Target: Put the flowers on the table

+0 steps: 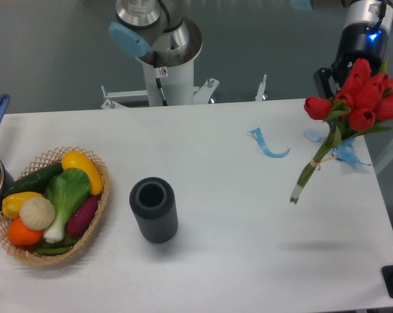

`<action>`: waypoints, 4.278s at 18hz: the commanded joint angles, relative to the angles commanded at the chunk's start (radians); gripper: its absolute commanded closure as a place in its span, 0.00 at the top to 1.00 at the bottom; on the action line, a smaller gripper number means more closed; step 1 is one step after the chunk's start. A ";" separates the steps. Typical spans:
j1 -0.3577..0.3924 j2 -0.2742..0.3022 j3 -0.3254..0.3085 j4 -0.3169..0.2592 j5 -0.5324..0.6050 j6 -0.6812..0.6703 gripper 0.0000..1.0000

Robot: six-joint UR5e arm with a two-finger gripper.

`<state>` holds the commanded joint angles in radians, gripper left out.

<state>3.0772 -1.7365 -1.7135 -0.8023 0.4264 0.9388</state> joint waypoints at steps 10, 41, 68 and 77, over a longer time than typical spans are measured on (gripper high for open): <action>0.005 0.002 0.002 0.000 0.000 -0.002 0.17; -0.176 -0.020 0.077 -0.005 0.627 0.008 0.15; -0.595 -0.471 0.284 -0.014 1.359 0.000 0.15; -0.621 -0.488 0.284 -0.006 1.356 0.005 1.00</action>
<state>2.4559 -2.2243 -1.4297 -0.8084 1.7825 0.9434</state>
